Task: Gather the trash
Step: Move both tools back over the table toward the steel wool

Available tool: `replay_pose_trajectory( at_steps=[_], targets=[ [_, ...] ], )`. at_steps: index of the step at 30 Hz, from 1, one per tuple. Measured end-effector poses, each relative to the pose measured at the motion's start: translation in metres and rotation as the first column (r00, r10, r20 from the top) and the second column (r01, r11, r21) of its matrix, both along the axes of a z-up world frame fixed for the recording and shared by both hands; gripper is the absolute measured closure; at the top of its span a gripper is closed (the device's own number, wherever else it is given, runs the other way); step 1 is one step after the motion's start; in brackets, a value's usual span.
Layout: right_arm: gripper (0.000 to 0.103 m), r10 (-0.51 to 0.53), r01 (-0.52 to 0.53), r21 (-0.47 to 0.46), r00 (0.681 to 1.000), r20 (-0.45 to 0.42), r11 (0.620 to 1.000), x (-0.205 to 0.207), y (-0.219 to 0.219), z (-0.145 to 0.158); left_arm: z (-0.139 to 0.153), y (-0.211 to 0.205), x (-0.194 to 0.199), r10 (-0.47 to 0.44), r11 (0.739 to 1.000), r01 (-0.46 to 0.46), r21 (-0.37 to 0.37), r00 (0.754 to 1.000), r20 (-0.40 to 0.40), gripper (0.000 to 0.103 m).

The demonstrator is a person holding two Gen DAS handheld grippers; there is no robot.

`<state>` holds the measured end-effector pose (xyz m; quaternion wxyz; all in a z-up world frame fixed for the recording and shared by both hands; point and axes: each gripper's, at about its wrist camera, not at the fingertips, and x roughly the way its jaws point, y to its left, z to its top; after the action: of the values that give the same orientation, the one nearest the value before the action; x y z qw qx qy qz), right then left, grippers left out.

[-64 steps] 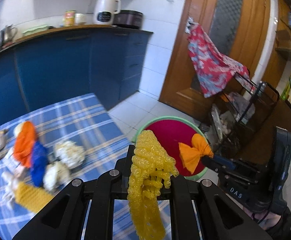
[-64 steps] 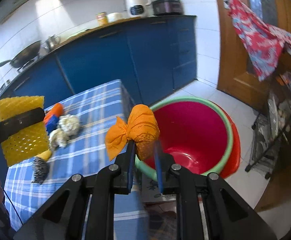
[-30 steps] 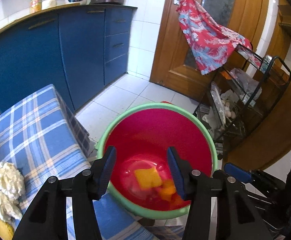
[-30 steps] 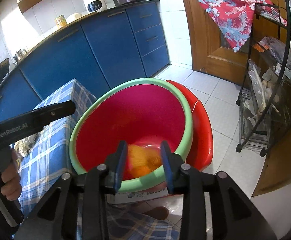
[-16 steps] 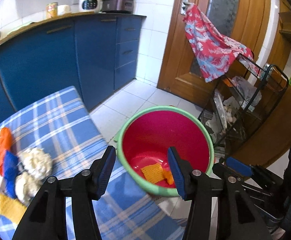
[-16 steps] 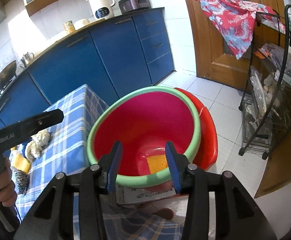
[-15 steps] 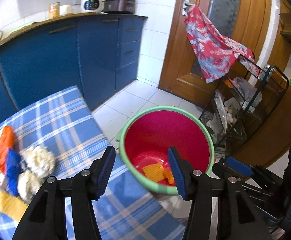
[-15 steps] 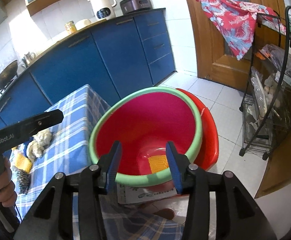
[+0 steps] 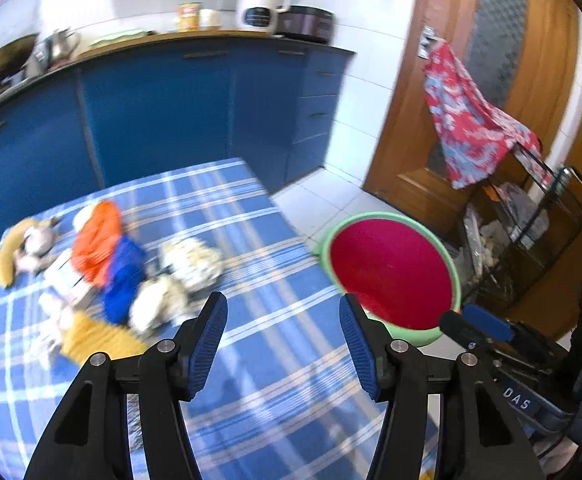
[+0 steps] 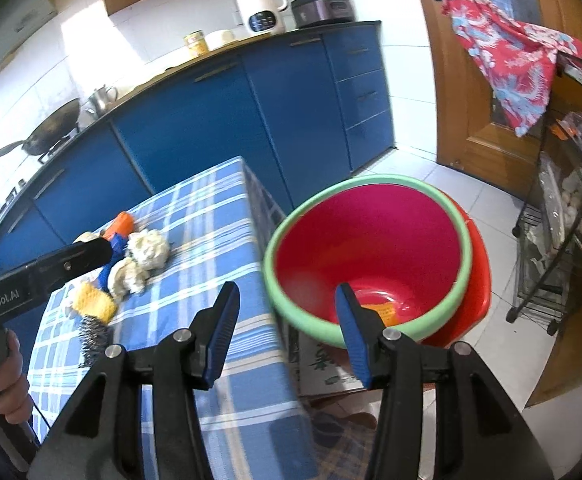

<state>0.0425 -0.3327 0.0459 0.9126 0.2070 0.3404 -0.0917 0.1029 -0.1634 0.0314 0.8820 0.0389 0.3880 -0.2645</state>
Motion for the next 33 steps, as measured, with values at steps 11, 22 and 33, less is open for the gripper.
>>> replay_pose_trajectory(
  at_steps=[11,22,33],
  targets=[
    [0.051,0.075,-0.075,-0.006,0.997,-0.002,0.997,0.007,0.04,0.003,-0.019,0.067,-0.003,0.153,0.988,-0.152,0.013,0.988,-0.036,0.043],
    [0.05,0.117,-0.117,0.013,0.992,-0.045,0.993,0.021,0.062,-0.008,-0.064,0.098,0.006,0.24,0.97,-0.235,0.057,0.963,-0.123,0.043],
    [0.05,0.138,-0.137,0.018,0.987,-0.078,0.99,0.038,0.072,-0.014,-0.088,0.104,0.014,0.24,0.971,-0.236,0.044,0.955,-0.171,0.043]
  ],
)
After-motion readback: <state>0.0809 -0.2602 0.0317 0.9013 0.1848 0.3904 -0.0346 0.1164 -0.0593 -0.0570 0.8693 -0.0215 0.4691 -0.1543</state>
